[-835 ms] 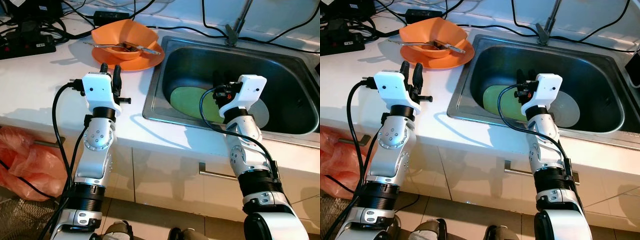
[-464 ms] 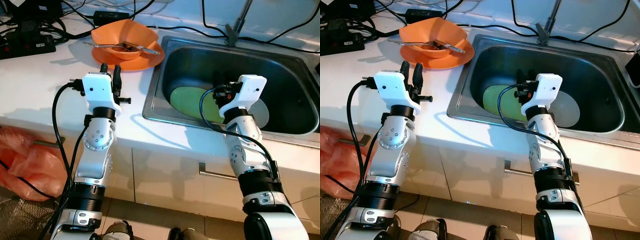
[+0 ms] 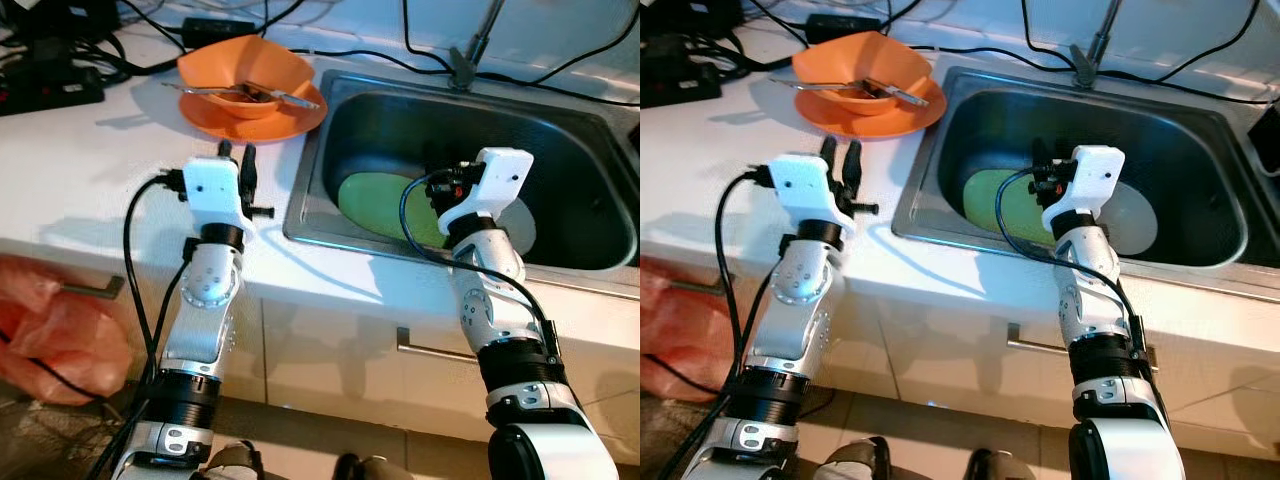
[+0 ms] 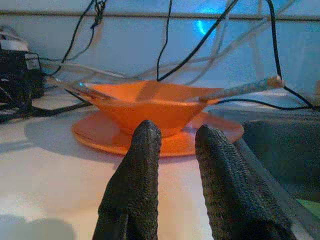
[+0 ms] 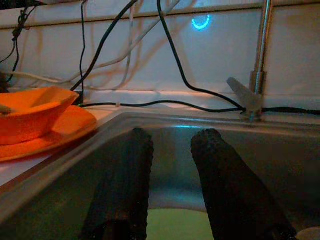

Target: Kitchen organization

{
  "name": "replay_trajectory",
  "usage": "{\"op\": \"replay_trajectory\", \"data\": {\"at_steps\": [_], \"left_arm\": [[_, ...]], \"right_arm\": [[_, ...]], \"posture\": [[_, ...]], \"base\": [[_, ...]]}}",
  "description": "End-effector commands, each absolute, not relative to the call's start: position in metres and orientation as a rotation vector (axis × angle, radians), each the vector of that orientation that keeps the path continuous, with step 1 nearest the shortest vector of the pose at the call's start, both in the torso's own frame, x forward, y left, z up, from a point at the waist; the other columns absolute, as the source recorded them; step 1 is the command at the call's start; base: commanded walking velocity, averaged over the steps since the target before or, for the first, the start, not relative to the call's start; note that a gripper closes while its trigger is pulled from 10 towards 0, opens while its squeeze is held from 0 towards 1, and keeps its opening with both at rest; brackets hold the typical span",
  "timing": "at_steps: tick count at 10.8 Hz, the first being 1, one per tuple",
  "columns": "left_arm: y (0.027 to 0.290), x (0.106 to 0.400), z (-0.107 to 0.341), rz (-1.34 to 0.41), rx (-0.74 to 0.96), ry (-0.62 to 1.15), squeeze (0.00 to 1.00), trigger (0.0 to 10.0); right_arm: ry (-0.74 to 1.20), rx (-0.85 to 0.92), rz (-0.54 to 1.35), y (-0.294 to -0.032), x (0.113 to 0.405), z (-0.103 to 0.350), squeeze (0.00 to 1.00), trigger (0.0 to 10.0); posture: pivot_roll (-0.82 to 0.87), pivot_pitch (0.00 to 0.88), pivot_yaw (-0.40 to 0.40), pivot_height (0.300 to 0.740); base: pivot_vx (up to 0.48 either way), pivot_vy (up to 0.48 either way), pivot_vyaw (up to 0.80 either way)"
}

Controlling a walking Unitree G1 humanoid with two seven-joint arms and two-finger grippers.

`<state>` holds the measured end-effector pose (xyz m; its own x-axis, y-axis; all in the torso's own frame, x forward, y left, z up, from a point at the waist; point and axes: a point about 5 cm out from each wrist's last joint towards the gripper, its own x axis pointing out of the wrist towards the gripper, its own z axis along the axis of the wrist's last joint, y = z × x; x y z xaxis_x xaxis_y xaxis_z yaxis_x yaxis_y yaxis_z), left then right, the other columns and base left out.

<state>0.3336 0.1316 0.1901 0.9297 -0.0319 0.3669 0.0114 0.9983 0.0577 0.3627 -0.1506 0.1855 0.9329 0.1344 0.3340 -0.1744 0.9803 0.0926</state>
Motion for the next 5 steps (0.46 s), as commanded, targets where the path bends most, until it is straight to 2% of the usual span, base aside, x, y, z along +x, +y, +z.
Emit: {"op": "replay_trajectory", "data": {"at_steps": [1, 5], "left_arm": [[0.136, 0.335, 0.194, -0.003, 0.061, -0.395, 0.00, 10.0], [0.139, 0.343, 0.202, -0.024, 0.073, -0.405, 0.00, 10.0]], "right_arm": [[-0.328, 0.112, 0.177, -0.147, 0.365, 0.189, 0.00, 10.0], [-0.302, 0.156, 0.167, -0.139, 0.364, 0.178, 0.00, 10.0]], "posture": [[0.07, 0.123, -0.116, 0.740], [0.08, 0.103, -0.030, 0.740]], "base": [[0.000, 0.000, 0.00], [0.000, 0.000, 0.00]]}}
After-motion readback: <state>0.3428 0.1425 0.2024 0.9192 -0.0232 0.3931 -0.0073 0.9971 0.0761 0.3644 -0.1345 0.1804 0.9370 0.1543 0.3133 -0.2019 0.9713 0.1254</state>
